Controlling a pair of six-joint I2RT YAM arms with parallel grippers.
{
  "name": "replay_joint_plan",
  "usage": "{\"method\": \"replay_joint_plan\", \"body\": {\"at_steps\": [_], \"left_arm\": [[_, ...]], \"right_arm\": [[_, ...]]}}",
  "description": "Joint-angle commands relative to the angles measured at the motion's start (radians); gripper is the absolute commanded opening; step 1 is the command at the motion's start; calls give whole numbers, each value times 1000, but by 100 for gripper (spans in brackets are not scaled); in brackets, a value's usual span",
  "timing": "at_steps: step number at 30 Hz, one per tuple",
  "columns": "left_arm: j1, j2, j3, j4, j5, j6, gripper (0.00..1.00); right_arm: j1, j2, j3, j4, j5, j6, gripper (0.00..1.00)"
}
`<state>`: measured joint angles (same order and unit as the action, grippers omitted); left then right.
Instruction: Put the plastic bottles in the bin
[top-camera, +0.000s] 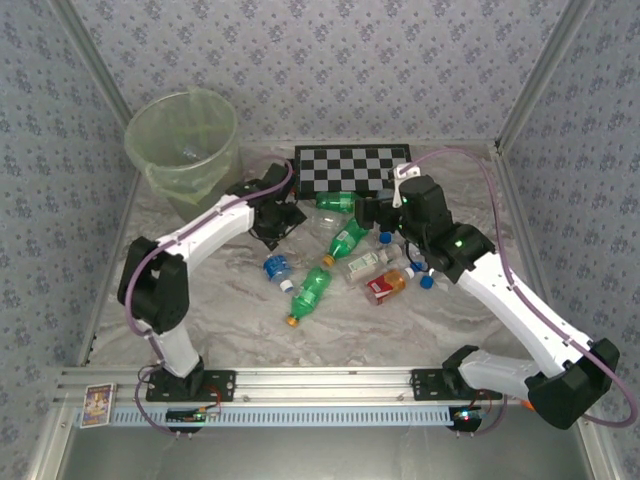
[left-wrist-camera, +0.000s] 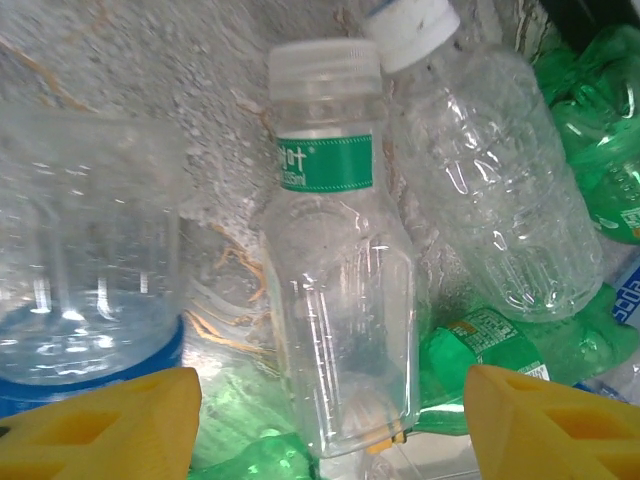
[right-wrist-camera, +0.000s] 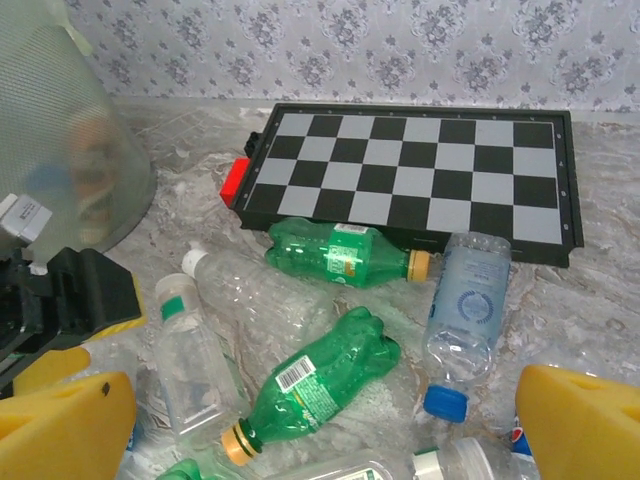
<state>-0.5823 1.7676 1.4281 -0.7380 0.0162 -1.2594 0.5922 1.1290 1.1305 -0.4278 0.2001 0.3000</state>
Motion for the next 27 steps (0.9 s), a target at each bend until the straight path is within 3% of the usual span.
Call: {"method": "replay_joint_plan", "body": {"at_steps": [1, 27], "left_arm": [[-18, 48, 50, -27, 24, -54, 69], [-32, 263, 114, -8, 37, -43, 71]], "right_arm": [[-13, -34, -24, 22, -20, 18, 99], [-54, -51, -54, 47, -42, 31, 99]]}}
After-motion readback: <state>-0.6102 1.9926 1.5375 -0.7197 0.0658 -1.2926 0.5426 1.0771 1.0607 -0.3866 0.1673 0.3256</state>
